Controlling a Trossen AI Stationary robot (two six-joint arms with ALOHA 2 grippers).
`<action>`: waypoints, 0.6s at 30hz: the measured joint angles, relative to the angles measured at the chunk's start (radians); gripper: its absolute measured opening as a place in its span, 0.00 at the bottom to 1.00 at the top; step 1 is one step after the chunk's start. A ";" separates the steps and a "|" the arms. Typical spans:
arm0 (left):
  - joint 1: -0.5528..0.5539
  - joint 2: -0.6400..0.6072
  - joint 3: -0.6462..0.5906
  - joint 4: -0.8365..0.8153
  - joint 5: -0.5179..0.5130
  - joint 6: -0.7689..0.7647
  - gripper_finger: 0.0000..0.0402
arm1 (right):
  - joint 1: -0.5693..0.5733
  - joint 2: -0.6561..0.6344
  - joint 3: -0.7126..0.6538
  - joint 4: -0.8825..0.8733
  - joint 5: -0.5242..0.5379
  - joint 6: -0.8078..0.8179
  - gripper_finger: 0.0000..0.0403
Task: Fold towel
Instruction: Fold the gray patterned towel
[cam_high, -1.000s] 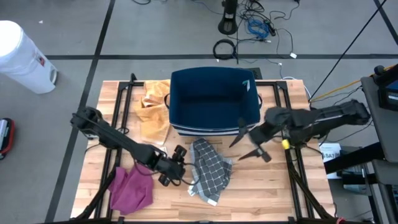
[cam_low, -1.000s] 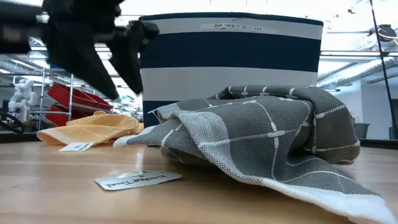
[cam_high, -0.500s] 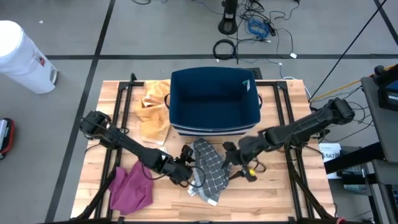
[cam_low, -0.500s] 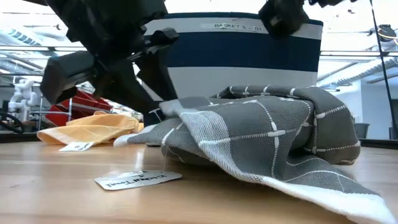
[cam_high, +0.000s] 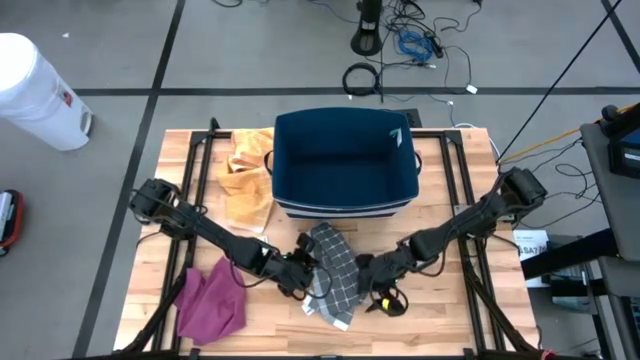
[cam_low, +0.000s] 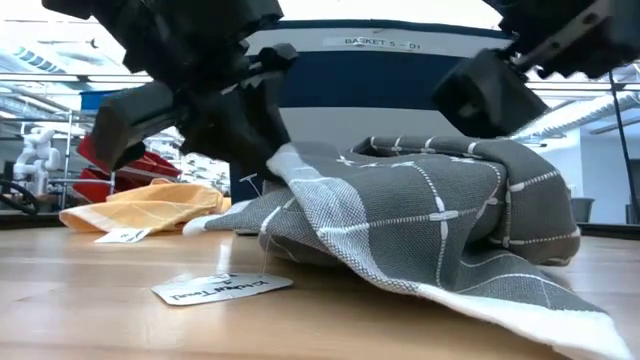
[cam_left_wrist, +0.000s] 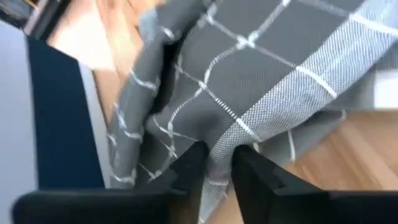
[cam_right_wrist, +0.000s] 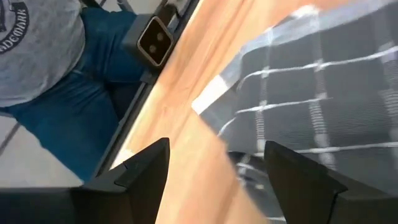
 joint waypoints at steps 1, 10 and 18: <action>0.001 -0.001 0.000 0.014 0.014 0.012 0.16 | 0.013 0.006 0.000 0.008 0.005 0.014 0.62; 0.082 -0.001 0.000 0.066 0.024 0.032 0.02 | 0.126 0.014 0.000 0.166 0.120 0.069 0.62; 0.133 0.000 0.000 0.057 0.107 -0.009 0.01 | 0.181 0.157 0.000 0.296 0.250 0.004 0.60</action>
